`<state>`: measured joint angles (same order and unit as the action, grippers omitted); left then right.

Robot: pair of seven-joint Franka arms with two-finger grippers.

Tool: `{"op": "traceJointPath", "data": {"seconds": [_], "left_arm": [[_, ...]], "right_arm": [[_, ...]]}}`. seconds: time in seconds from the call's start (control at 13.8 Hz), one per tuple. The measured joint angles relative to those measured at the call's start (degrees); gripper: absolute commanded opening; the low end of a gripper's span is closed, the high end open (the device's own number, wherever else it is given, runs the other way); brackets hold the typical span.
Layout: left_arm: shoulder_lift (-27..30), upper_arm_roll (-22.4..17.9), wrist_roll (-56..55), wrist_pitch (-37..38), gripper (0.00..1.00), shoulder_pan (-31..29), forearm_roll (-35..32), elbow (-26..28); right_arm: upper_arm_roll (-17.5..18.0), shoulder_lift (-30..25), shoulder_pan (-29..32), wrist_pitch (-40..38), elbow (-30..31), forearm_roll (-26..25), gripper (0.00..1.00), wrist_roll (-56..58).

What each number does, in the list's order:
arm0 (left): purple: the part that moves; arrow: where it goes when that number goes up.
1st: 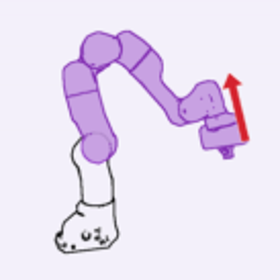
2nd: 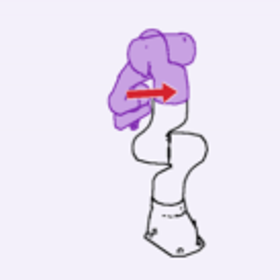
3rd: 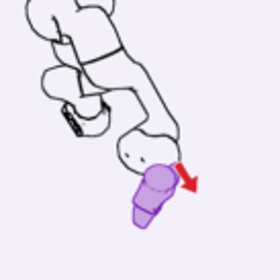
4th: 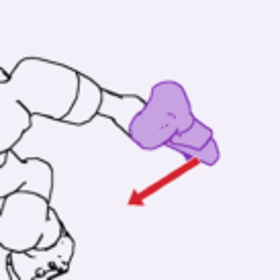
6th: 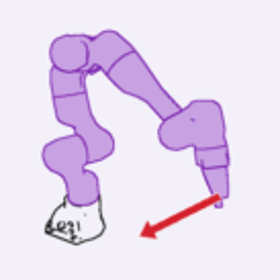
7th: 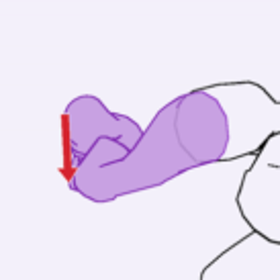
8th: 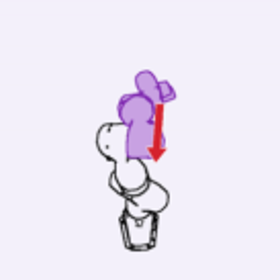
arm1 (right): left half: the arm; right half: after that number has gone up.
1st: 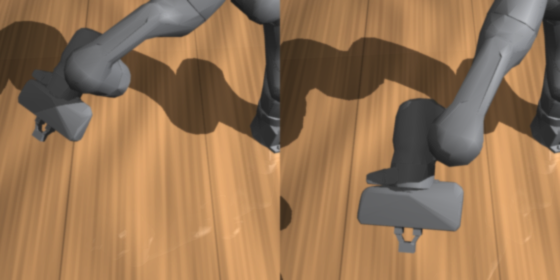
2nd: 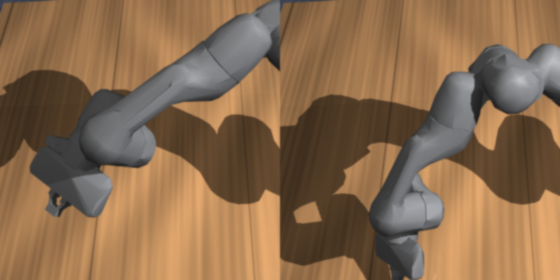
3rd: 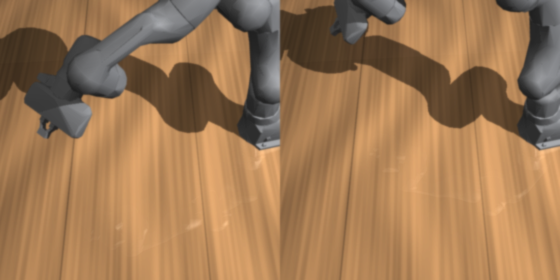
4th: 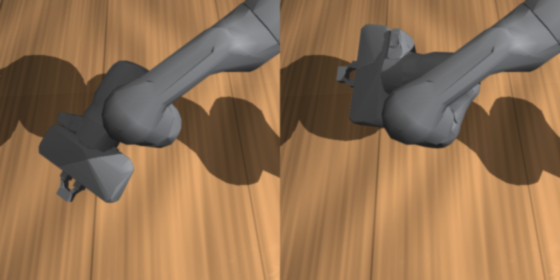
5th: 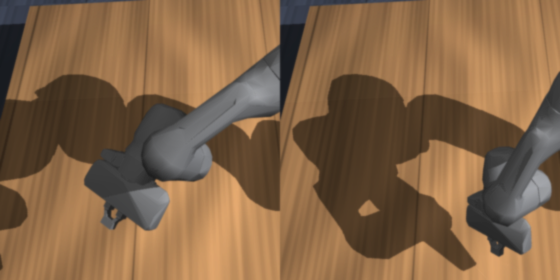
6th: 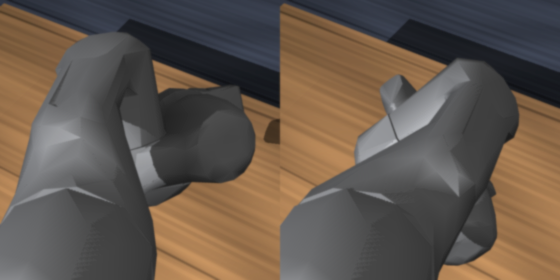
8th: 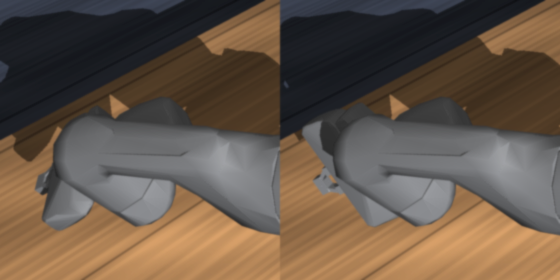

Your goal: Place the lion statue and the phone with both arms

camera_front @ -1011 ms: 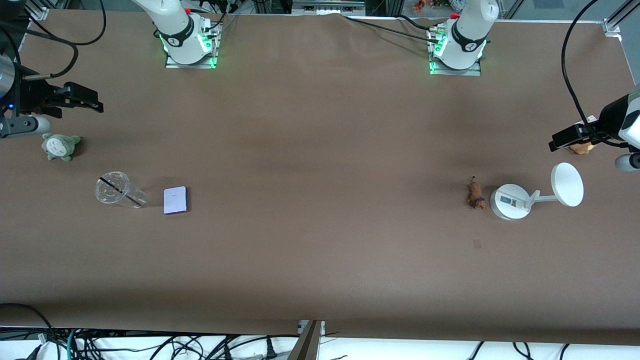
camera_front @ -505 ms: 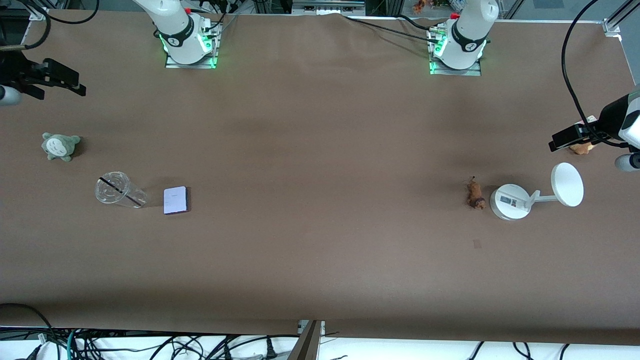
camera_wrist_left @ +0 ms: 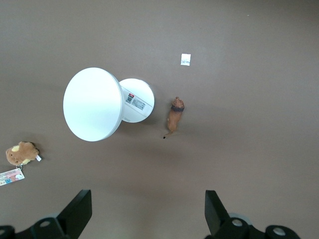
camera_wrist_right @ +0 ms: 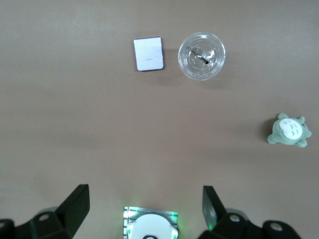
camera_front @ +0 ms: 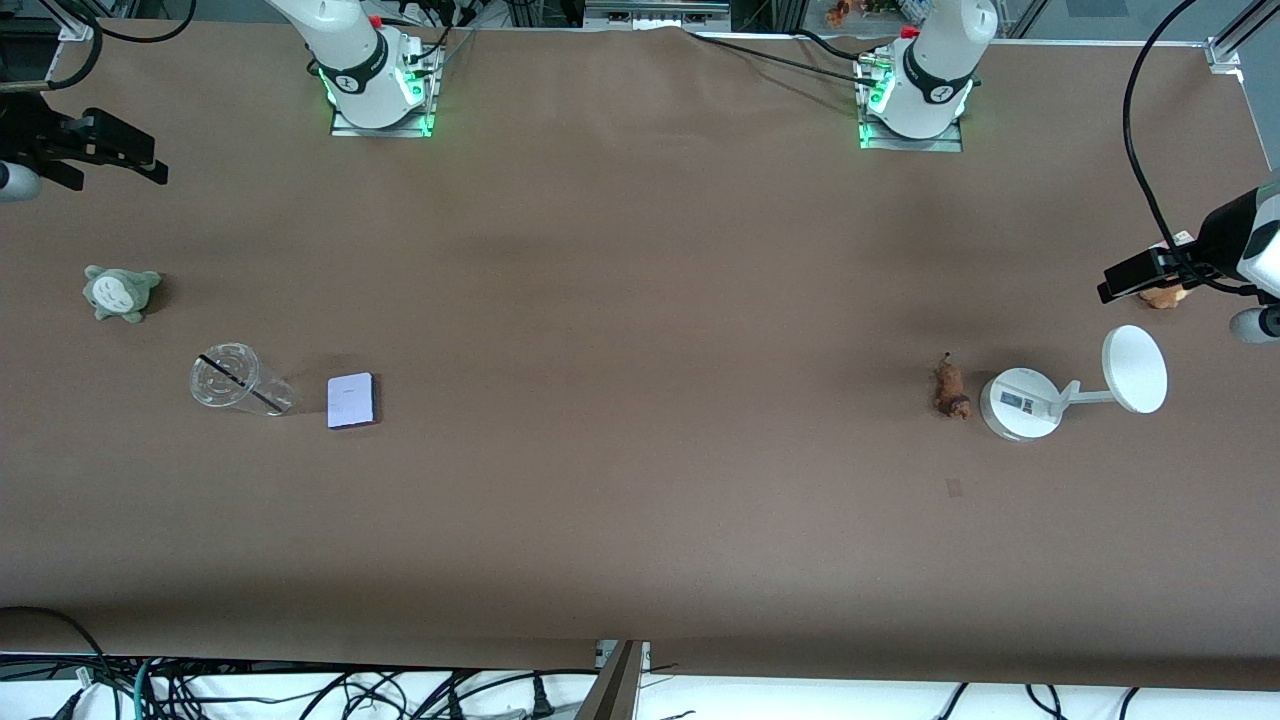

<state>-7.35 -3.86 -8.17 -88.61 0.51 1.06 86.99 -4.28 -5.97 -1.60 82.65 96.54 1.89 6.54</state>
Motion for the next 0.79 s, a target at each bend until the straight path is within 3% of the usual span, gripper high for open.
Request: {"op": "traceJointPath", "data": {"seconds": [0.79], "left_arm": [[0.0, 0.0, 0.0, 0.0, 1.0, 0.0, 0.0, 0.0]], "right_arm": [[0.63, 0.62, 0.0, 0.08, 0.3, -0.03, 1.0, 0.01]]}}
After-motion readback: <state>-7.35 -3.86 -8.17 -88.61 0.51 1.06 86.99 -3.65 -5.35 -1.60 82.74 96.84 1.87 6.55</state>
